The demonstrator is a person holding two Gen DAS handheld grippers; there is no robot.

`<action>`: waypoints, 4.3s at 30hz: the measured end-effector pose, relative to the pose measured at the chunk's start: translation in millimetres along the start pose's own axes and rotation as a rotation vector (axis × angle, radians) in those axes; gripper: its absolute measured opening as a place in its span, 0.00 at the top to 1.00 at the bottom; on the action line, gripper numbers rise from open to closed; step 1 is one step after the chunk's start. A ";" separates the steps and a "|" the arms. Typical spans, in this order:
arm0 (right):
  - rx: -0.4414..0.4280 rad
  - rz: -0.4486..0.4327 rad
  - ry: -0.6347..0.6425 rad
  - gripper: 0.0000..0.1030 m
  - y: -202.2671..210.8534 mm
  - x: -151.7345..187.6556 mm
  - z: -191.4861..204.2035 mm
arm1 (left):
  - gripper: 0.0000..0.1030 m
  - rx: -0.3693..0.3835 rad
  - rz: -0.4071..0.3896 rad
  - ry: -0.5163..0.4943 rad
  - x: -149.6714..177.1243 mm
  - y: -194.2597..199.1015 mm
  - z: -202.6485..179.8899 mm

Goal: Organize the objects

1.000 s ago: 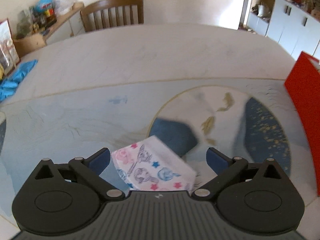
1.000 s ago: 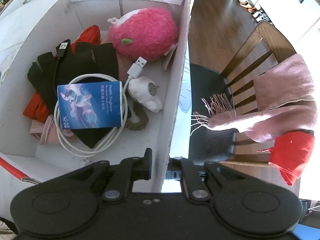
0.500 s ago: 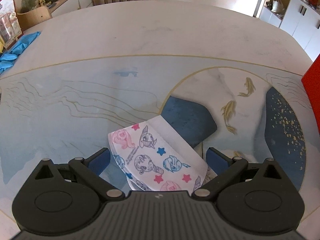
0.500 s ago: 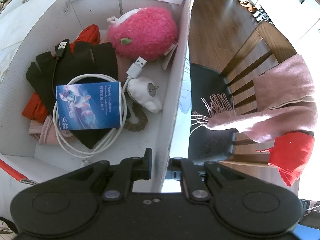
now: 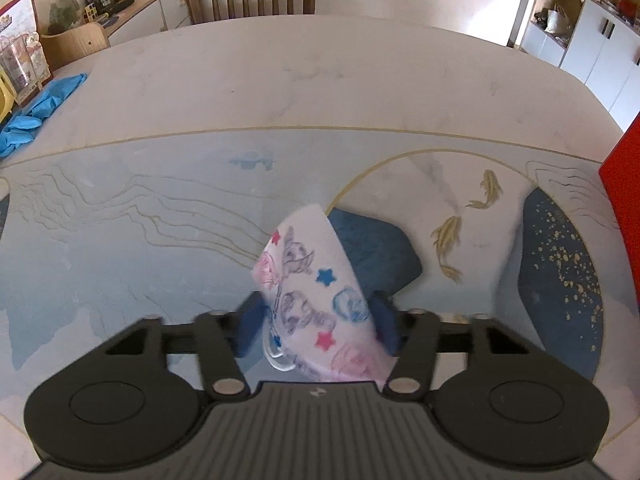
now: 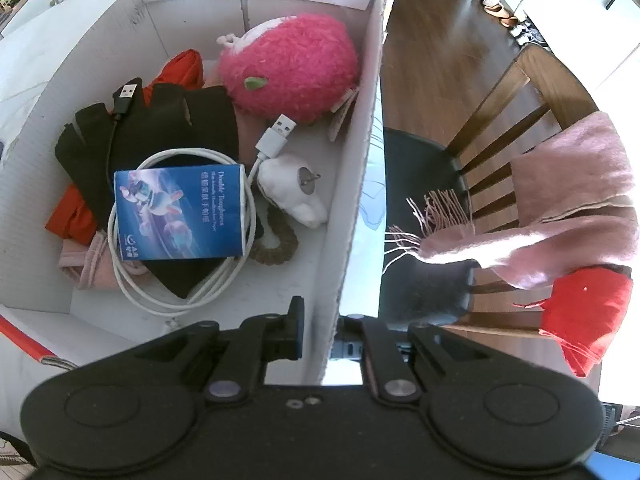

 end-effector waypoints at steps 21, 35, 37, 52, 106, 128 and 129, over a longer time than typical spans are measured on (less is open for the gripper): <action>-0.029 -0.031 0.019 0.92 3.3 -2.0 -1.7 | 0.79 0.176 -0.045 -0.136 -9.8 68.4 -98.4; -0.045 -0.054 0.025 0.93 5.8 -3.7 -3.8 | 0.79 0.393 -0.052 -0.430 -16.1 97.6 -253.2; -0.047 -0.056 0.029 0.93 5.9 -3.9 -4.1 | 0.79 0.407 -0.049 -0.463 -17.2 95.1 -270.7; -0.069 -0.066 0.041 0.92 7.1 -4.4 -6.0 | 0.79 0.425 0.032 -0.658 -26.1 44.4 -369.5; -0.073 -0.131 0.014 0.91 31.6 -5.7 -12.9 | 0.12 0.524 0.041 -0.620 -20.0 41.4 -390.7; -0.113 -0.429 -0.106 0.77 107.8 1.2 -3.0 | 0.12 0.501 -0.214 -0.502 -24.1 109.5 -346.5; -0.114 -0.439 -0.111 0.74 110.1 1.7 -1.4 | 0.12 0.505 -0.213 -0.496 -22.9 110.4 -344.5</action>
Point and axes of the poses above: each gripper's, at about its wrist camera, not at the fingertips, and y roughly against the way its jaws point, z to its left, x to its underside, the point moved 10 cm from there along -y, roughly the way its jaws point, and after that the axes turned 10 degrees about x, right-handed, at the moved point
